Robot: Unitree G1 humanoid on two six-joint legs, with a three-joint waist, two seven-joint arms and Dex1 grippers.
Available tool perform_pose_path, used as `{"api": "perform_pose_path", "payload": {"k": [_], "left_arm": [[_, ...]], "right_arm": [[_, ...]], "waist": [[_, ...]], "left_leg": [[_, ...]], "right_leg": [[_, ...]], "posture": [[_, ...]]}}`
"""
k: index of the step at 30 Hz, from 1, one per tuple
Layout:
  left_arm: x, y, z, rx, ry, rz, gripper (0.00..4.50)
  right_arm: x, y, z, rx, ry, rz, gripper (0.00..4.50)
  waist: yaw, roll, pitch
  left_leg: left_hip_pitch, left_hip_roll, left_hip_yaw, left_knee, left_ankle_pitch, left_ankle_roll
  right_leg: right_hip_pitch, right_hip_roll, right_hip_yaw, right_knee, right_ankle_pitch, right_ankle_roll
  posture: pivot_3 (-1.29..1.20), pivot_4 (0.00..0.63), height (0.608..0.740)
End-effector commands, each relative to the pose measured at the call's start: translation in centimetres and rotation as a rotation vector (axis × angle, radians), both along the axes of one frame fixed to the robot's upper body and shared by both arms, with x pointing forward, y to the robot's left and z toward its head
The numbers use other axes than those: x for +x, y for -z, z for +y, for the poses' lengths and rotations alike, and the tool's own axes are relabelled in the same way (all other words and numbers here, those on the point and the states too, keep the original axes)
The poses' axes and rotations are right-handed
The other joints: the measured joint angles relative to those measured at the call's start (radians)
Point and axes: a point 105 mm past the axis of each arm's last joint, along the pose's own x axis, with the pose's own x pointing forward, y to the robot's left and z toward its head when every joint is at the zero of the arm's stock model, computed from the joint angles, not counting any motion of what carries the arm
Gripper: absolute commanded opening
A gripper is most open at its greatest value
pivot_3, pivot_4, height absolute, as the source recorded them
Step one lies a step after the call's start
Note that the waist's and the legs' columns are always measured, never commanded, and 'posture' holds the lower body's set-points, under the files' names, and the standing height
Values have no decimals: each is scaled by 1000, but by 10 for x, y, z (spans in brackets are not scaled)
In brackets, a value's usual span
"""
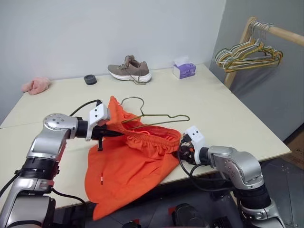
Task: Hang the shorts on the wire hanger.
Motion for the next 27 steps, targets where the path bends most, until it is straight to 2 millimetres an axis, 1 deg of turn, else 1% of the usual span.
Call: {"api": "perform_pose_path", "payload": {"k": [1,3,5,8,11,13,16,20,21,22,26,27], "left_arm": [[-6,-25,10,-27,-21,-34,0],[-16,-24,15,-19,-10,16,0],[-23,-23,21,-6,-9,56,0],[-25,-23,26,-3,-26,74,0],[-18,-25,31,-31,-84,65,0],[-14,-26,31,-52,-105,57,0],[-14,-22,27,-55,-100,59,0],[-16,-17,23,-45,-82,63,0],[-16,-17,22,-44,-79,62,0],[-16,-17,22,-43,-77,61,0],[-15,-18,20,-46,-70,56,0],[-15,-18,19,-47,-68,55,0]], "right_arm": [[16,-18,-16,4,50,-105,647],[20,-23,-25,-1,59,-125,45],[22,-28,-31,-5,62,-145,45],[23,-33,-33,3,60,-165,45],[18,-44,-25,27,-14,-209,45],[12,-51,-17,50,-86,-236,45],[7,-57,-10,74,-113,-238,637],[-5,-62,11,127,-170,-195,2044],[-6,-61,15,135,-176,-179,2319],[-7,-61,17,138,-178,-168,2711],[-2,-50,31,131,-145,-115,4099],[1,-46,33,125,-132,-100,4099]], "waist": [[1,0,0],[1,0,0],[1,1,1],[5,1,1],[11,1,1],[14,1,1],[16,1,1],[18,1,1],[18,1,1],[19,1,1],[21,1,1],[21,1,1]], "left_leg": [[0,0,0,0,0,0],[0,0,0,0,0,0],[0,0,1,0,0,0],[0,0,0,-1,0,0],[0,0,0,-1,0,0],[0,0,0,-1,0,0],[0,0,0,-1,0,0],[0,0,0,-2,0,0],[0,1,0,-2,0,0],[0,1,0,-2,0,0],[0,1,0,-2,0,0],[0,1,0,-2,0,0]], "right_leg": [[0,0,0,0,0,0],[0,0,0,0,0,0],[0,0,0,0,0,0],[0,0,0,0,0,-1],[0,0,-1,0,-1,-1],[0,0,0,0,-1,-1],[0,0,0,-1,-1,-1],[0,0,0,-2,-1,-1],[0,0,0,-2,-1,-1],[0,0,0,-2,-1,-1],[0,0,0,-2,-1,-1],[0,0,0,-2,-1,-1]], "posture": [[-262,0,740],[-260,0,740],[-258,0,740],[-258,0,740],[-257,0,740],[-258,0,740],[-258,0,740],[-259,0,740],[-259,0,740],[-259,0,740],[-260,0,740],[-260,0,740]]}}
